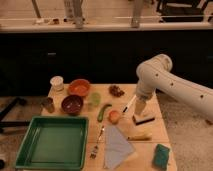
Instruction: Place grapes in metal cup
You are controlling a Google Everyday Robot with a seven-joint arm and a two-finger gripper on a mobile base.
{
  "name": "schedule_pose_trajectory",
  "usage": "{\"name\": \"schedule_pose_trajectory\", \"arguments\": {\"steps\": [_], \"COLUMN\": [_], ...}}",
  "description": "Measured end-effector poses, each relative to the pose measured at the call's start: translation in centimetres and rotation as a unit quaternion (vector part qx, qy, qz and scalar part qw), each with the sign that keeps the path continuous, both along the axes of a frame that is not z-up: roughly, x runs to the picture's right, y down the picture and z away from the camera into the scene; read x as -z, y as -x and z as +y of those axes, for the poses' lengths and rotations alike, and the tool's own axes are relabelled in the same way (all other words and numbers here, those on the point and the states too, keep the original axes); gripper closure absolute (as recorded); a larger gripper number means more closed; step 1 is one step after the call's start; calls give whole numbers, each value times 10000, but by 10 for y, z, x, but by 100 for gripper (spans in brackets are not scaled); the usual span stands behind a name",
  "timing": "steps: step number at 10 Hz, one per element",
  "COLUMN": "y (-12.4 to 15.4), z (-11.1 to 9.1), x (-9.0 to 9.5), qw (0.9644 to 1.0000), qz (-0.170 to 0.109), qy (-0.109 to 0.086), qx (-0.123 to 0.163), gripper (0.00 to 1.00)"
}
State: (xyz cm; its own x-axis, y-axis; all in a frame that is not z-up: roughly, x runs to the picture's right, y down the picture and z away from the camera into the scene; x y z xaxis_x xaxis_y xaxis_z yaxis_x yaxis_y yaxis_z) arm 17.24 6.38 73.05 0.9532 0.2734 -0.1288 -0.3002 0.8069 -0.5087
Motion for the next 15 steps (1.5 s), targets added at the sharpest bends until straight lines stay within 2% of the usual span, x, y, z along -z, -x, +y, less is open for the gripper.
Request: {"name": "schedule_pose_trajectory", "arguments": {"steps": [3,6,13,14,15], "y": [16,45,45,46,46], "z": [-13,-22,-21,-21,-22], "x": [-20,-50,-53,-55,-61], "qw": [9990,9985,9983,9980,9963], "qz": [245,394,438,446,543], "qy": [6,99,134,131,148], "qx": [-370,-370,-373,-426,-643], "gripper": [20,20,20,20,20]}}
